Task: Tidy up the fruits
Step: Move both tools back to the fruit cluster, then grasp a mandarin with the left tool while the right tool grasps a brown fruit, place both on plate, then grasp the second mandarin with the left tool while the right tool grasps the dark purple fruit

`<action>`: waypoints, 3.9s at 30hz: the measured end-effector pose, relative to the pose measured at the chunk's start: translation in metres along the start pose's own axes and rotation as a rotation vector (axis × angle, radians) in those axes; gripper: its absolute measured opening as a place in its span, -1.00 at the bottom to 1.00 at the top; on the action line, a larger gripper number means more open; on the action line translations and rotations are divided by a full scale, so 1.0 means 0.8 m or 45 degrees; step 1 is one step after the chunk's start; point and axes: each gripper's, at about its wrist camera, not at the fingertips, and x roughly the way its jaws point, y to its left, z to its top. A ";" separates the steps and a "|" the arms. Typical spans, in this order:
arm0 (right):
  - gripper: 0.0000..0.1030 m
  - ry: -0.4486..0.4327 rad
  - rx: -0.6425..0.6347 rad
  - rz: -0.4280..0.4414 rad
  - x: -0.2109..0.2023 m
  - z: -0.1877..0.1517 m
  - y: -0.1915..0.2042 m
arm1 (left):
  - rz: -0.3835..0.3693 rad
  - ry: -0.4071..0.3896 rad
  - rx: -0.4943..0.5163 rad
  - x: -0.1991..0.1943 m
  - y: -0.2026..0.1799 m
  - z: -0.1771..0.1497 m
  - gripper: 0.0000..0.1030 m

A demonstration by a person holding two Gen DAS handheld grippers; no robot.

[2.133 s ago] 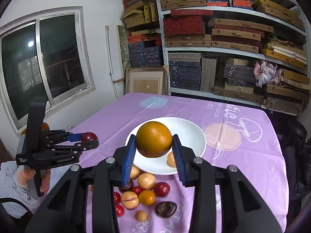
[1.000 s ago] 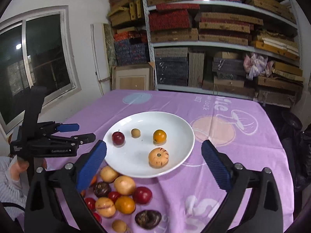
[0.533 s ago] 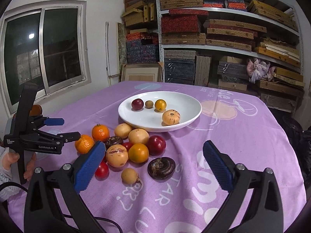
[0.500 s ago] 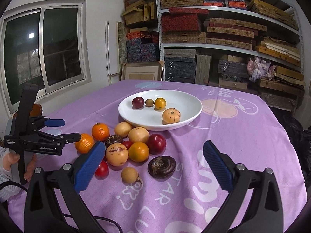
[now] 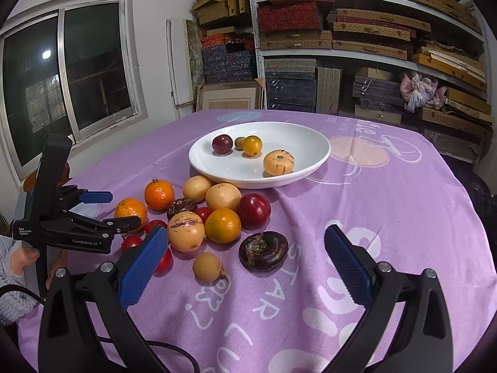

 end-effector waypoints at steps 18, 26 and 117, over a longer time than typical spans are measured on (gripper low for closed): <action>0.92 0.022 -0.030 0.015 0.003 -0.001 0.008 | -0.032 -0.035 -0.031 -0.010 0.019 -0.004 0.70; 0.92 0.023 -0.067 0.024 0.004 -0.004 0.017 | -0.092 -0.010 -0.041 -0.004 0.018 -0.002 0.18; 0.82 0.033 0.143 0.025 -0.013 -0.020 -0.031 | -0.005 -0.023 0.070 0.039 -0.002 0.051 0.67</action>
